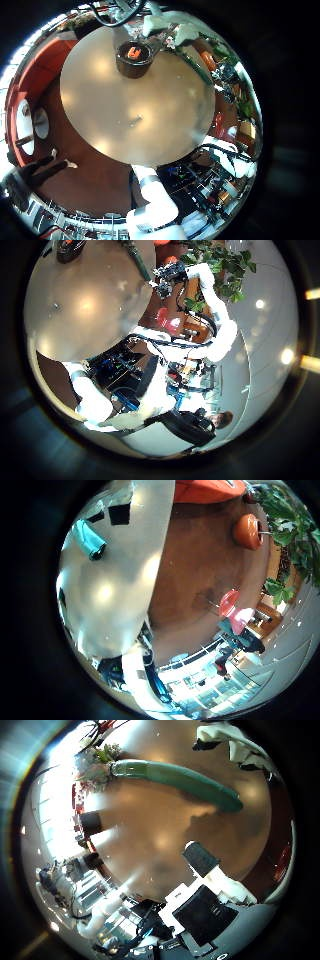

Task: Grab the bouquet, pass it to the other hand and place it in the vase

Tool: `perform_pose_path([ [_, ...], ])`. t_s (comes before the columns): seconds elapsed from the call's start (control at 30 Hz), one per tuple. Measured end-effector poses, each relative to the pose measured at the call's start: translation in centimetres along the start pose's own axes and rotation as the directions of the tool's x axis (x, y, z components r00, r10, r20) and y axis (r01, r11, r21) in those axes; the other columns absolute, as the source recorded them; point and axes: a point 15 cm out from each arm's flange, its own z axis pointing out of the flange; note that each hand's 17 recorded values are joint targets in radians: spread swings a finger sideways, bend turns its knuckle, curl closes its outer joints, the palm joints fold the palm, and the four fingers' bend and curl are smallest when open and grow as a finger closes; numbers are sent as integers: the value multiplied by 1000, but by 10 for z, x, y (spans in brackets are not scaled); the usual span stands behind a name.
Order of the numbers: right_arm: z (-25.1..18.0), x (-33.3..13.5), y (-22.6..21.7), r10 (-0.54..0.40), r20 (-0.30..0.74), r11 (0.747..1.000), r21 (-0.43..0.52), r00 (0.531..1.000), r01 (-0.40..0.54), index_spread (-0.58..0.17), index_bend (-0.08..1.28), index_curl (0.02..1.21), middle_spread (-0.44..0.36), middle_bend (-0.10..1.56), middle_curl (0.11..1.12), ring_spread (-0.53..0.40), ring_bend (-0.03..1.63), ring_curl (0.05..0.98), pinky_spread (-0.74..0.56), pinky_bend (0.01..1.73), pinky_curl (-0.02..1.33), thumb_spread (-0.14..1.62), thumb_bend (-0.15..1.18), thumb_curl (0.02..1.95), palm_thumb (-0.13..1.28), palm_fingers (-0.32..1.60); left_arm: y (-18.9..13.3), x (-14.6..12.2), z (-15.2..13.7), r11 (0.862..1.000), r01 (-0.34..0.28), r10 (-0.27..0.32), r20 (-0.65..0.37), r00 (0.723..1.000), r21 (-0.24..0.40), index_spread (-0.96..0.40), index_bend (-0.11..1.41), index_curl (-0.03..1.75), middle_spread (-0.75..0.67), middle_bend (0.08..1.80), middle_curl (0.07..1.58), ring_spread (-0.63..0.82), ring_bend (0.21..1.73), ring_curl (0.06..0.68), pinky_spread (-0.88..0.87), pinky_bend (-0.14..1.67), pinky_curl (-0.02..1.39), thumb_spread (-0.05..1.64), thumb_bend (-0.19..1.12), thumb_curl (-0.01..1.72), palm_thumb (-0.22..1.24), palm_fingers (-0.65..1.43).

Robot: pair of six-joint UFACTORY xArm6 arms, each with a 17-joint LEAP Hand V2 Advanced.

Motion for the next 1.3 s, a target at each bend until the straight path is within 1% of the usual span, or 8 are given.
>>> perform_pose_path([
  [0.4, 15, -18, -31, 5, -11, 1000, -21, 1000, -5, -266, 333, 536, -72, 658, 539, -112, 935, 436, 28, 520, 548, 1042, -25, 535, 598, 306, 3, 1, 3, 1000, 18, -18, -4, 1000, -4, 77, 178, 357, 372, 206, 365, 562, 433, 207, 517, 183, 268, 1188, -18, 286, 222, 146],
  [0.53, 21, -26, -42, 1, -13, 999, -33, 1000, -2, -264, 323, 523, -86, 672, 539, -132, 960, 434, 3, 510, 529, 1041, -21, 521, 615, 408, 5, 1, 3, 1000, 19, -19, -4, 1000, -6, 77, 179, 357, 373, 203, 366, 562, 434, 207, 517, 183, 269, 1188, -18, 286, 222, 145],
  [0.7, 32, -34, -46, -14, -23, 998, -62, 1000, 12, -318, 306, 508, -192, 715, 549, -194, 1048, 438, -176, 683, 526, 1032, -9, 521, 689, 855, 5, 1, 3, 1000, 19, -19, -6, 1000, -6, 77, 179, 358, 380, 202, 366, 562, 433, 208, 517, 183, 269, 1188, -18, 286, 222, 145],
  [0.8, 33, -38, -52, -23, -27, 997, -70, 999, 21, -380, 407, 564, -253, 787, 579, -226, 1055, 457, -359, 806, 558, 1010, -7, 529, 758, 1206, 4, 2, 2, 1000, 24, -24, -3, 1000, -5, 77, 179, 358, 381, 202, 366, 562, 433, 208, 518, 183, 269, 1188, -18, 285, 222, 145],
  [0.93, 34, -42, -47, -32, -29, 993, -118, 999, 28, -393, 608, 663, -239, 916, 626, -232, 1090, 488, -407, 872, 596, 975, -3, 548, 827, 1390, 4, 3, 2, 1000, 21, -21, -3, 1000, -4, 77, 179, 358, 381, 202, 367, 562, 433, 208, 518, 183, 269, 1188, -18, 285, 222, 145],
  [1.0, 29, -43, -49, -31, -26, 992, -125, 999, 28, -393, 739, 728, -233, 1012, 672, -234, 1164, 518, -394, 975, 629, 950, 9, 566, 904, 1370, 4, 3, 2, 1000, 21, -21, -3, 1000, -4, 77, 179, 358, 382, 202, 367, 562, 433, 208, 518, 183, 269, 1188, -18, 285, 222, 145],
  [1.13, 18, -47, -55, -28, -21, 995, -100, 999, 26, -379, 886, 818, -231, 1121, 741, -235, 1274, 571, -352, 1137, 695, 917, 45, 615, 1027, 1266, 4, 3, 0, 1000, 21, -21, -1, 1000, 0, 77, 178, 358, 382, 201, 367, 562, 433, 208, 518, 183, 269, 1188, -18, 285, 222, 145],
  [1.3, -22, -48, -62, -15, -26, 999, 38, 1000, 16, -345, 1022, 898, -206, 1245, 806, -231, 1357, 635, -294, 1258, 778, 914, 100, 700, 1139, 1165, 7, 3, -1, 1000, 25, -25, -4, 1000, 0, 77, 178, 358, 382, 201, 368, 562, 433, 208, 518, 183, 269, 1188, -18, 285, 222, 145],
])
